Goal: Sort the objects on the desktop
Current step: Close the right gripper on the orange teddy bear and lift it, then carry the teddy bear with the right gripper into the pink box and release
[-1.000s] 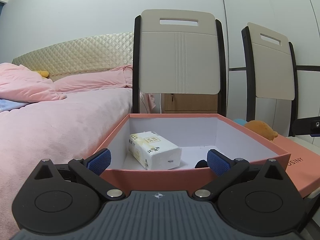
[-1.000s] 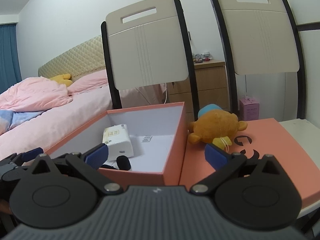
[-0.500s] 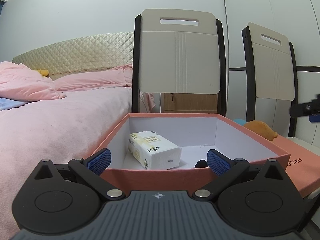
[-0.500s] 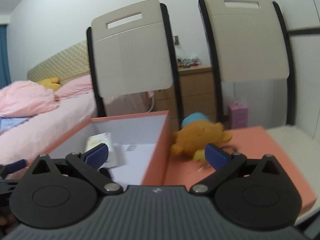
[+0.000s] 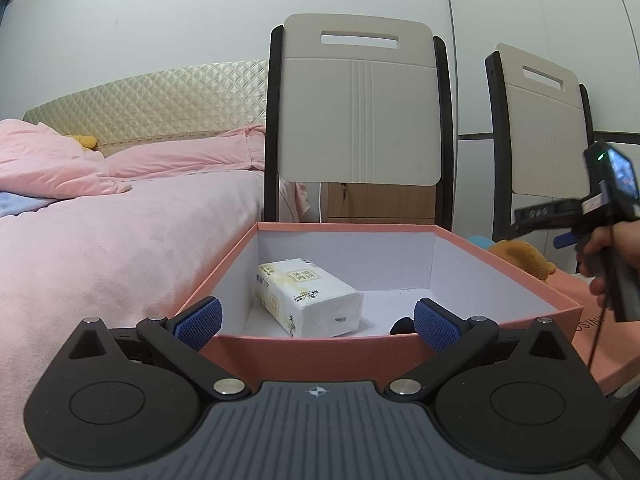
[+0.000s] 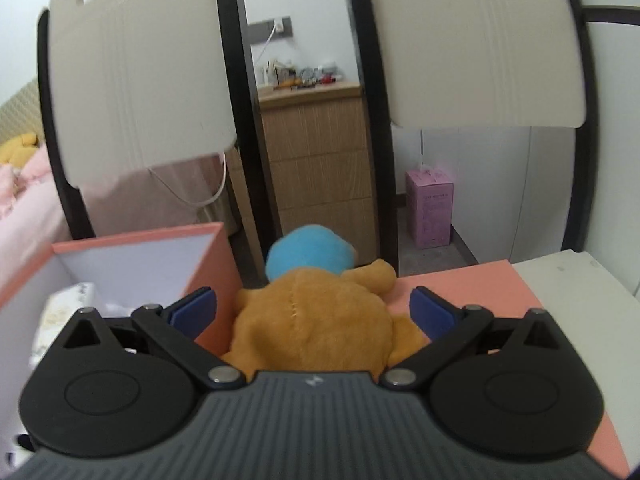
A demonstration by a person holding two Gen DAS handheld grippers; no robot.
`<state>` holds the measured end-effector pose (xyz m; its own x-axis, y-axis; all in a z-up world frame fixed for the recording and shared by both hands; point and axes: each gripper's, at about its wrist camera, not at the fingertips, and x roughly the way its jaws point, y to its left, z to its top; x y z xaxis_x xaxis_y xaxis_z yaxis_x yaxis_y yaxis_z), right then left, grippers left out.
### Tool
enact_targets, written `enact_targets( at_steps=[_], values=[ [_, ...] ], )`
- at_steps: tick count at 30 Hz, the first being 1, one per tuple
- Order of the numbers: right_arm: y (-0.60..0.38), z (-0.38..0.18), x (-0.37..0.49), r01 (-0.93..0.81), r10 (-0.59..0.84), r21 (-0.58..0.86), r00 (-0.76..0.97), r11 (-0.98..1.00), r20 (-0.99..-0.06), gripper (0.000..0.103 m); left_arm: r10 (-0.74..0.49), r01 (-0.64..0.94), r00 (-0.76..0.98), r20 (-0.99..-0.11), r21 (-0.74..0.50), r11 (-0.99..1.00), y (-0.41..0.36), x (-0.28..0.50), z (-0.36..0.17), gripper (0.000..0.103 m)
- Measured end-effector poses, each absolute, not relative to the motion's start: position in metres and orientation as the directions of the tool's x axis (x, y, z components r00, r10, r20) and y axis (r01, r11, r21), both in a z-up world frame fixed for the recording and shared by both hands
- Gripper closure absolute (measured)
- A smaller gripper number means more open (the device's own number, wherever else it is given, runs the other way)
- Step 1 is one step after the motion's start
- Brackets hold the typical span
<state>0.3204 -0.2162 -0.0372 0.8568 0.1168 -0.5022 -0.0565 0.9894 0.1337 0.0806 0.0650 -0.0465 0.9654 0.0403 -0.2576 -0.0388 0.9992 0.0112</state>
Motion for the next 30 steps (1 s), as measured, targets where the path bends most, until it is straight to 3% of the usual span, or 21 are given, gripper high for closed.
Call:
enact_targets(
  at_steps=[8,13,16,26,30],
  values=[
    [-0.207,-0.053,0.339,-0.130,0.170,0.112,0.820,0.985,-0.547,0.000,0.037,-0.036,0.964,-0.263,0.010,0.999,0.065,0.081,-0.047,0.000],
    [-0.208,-0.041,0.334,-0.118,0.156,0.105,0.834,0.987,-0.529,0.027,0.029,-0.028,0.964,-0.266,0.009,1.000,0.064,0.081,-0.048,0.000],
    [-0.209,-0.034,0.331,-0.111,0.147,0.101,0.842,0.989,-0.519,0.033,0.027,-0.026,0.964,-0.264,0.006,1.000,0.064,0.081,-0.048,0.000],
    [-0.197,0.015,0.315,-0.122,0.145,0.080,0.881,0.989,-0.451,0.033,0.030,-0.030,0.965,-0.259,0.005,1.000,0.064,0.080,-0.047,0.000],
    [-0.176,0.042,0.311,-0.197,0.224,0.107,0.873,0.975,-0.434,0.033,0.033,-0.034,0.965,-0.259,0.000,0.999,0.065,0.081,-0.046,0.000]
  ],
)
